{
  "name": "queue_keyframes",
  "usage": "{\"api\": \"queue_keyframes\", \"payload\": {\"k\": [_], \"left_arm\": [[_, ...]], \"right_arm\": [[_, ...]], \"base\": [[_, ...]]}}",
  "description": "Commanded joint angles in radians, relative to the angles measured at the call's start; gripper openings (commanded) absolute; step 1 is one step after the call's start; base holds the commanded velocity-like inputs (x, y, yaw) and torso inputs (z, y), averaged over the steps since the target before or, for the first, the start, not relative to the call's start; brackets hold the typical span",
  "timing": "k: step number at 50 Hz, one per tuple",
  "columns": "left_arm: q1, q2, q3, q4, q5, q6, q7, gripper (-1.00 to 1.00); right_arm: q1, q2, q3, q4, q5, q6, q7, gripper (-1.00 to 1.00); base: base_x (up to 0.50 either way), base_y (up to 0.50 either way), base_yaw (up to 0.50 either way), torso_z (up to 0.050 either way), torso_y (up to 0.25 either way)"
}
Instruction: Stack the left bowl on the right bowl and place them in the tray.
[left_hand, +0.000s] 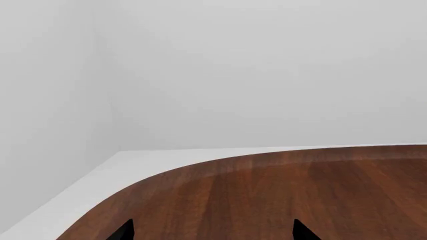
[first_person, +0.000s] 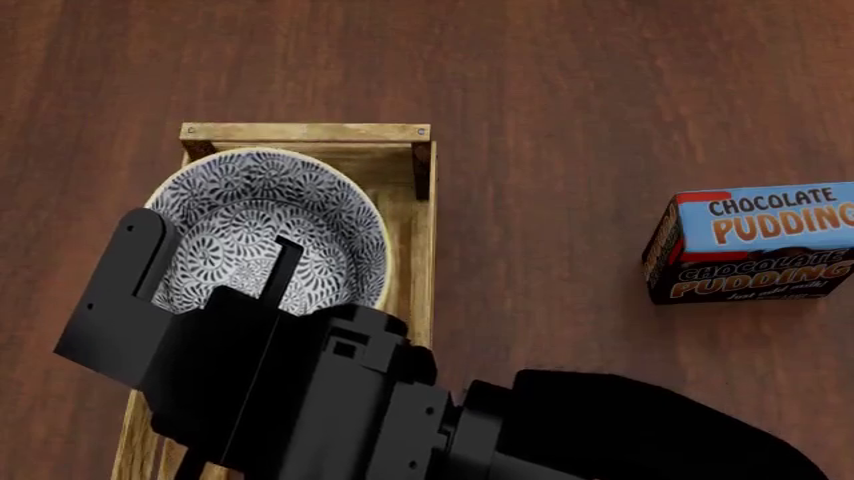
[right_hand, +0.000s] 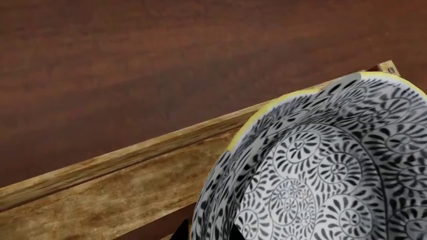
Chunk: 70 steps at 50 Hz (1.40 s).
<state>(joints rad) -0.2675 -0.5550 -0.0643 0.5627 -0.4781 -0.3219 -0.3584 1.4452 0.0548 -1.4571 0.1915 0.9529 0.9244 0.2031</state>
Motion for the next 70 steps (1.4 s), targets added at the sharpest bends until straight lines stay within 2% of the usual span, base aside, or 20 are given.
{"api": "queue_keyframes", "payload": {"k": [1,38,49,50,70], "left_arm": [[0.001,-0.002,0.002,0.002,0.000,0.000,-0.002,1.00],[0.004,-0.005,-0.007,0.001,-0.010,0.004,-0.006,1.00],[0.005,-0.006,-0.008,-0.003,-0.012,0.007,-0.007,1.00],[0.005,-0.007,-0.008,-0.001,-0.012,0.007,-0.007,1.00],[0.006,-0.012,-0.011,0.004,-0.020,0.005,-0.009,1.00]], "right_arm": [[-0.013,-0.007,-0.002,0.020,-0.046,-0.012,-0.008,-1.00],[-0.060,-0.034,-0.032,0.098,-0.058,-0.057,-0.047,-1.00],[-0.064,-0.034,-0.039,0.073,-0.026,-0.005,-0.033,-1.00],[-0.063,-0.032,-0.041,0.063,-0.024,0.003,-0.026,1.00],[-0.034,-0.001,0.014,-0.077,0.039,0.075,0.086,1.00]], "base": [[0.00,0.00,0.00,0.000,0.000],[0.00,0.00,0.00,0.000,0.001],[0.00,0.00,0.00,0.000,0.000],[0.00,0.00,0.00,0.000,0.000],[0.00,0.00,0.00,0.000,0.000]]}}
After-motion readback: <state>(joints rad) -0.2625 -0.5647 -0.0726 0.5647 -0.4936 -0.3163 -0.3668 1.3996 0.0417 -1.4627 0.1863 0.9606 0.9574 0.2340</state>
